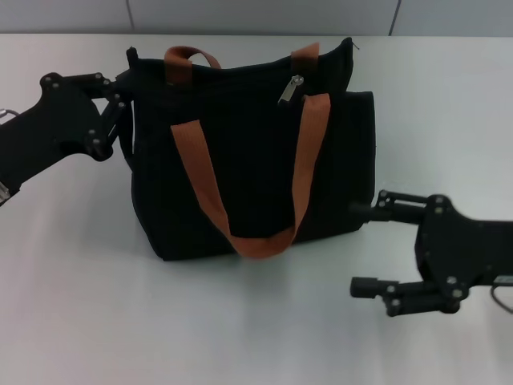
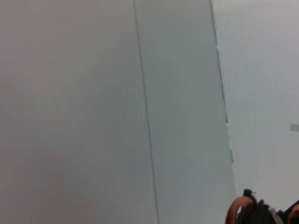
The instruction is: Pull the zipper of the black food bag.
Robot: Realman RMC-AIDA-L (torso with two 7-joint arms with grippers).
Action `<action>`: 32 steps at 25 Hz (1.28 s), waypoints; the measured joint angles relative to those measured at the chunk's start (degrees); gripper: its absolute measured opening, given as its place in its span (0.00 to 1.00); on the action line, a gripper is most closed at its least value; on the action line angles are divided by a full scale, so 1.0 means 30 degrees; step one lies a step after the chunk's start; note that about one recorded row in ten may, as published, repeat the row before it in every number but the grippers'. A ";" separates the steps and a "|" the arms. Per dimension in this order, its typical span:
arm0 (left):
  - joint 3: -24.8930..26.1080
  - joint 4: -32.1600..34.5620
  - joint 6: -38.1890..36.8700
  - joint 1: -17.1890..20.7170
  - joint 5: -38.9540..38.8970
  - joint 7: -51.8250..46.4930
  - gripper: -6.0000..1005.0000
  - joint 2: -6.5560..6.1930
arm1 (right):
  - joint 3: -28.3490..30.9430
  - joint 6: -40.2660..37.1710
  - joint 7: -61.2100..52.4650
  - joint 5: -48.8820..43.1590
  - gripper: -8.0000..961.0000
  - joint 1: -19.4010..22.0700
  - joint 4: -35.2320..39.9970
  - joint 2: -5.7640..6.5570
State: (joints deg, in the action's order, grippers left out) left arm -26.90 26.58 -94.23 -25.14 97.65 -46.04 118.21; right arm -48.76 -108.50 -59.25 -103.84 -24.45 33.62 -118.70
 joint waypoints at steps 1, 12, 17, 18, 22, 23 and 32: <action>0.0035 -0.0003 0.0131 0.0062 -0.0001 -0.0184 0.13 0.0009 | -0.0048 0.0359 0.0244 -0.0049 0.85 0.0134 -0.0045 -0.0082; -0.0080 0.1658 -0.0434 0.0900 0.1110 -0.6743 0.17 -0.0835 | -0.0112 0.0632 0.0446 -0.0073 0.85 0.0053 -0.0264 -0.0100; -0.0034 0.2114 -0.2413 0.1131 0.1165 -0.8724 0.29 -0.1631 | -0.0112 0.1126 0.0397 -0.0076 0.85 0.0028 -0.0312 -0.0100; -0.0005 0.2196 -0.2908 0.1135 0.1146 -0.9074 0.33 -0.1766 | -0.0111 0.1179 0.0389 -0.0076 0.85 0.0030 -0.0321 -0.0100; 0.0126 0.2770 -0.5148 0.1024 0.1083 -1.0330 0.47 -0.2030 | -0.0125 0.1194 0.0387 -0.0076 0.85 -0.0092 -0.0643 -0.0100; 0.0131 0.2848 -0.5417 0.1013 0.1075 -1.0382 0.51 -0.2037 | -0.0126 0.1206 0.0389 -0.0076 0.85 -0.0143 -0.0743 -0.0101; -0.2703 0.3063 -0.6764 0.1076 0.1084 -0.8828 0.76 -0.1387 | -0.0391 0.2041 0.0477 -0.0299 0.85 -0.0235 -0.1179 -0.0099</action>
State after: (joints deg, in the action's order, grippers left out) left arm -35.01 35.77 -114.52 -21.91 100.90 -72.53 114.05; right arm -49.93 -102.37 -57.82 -104.74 -25.15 30.09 -119.00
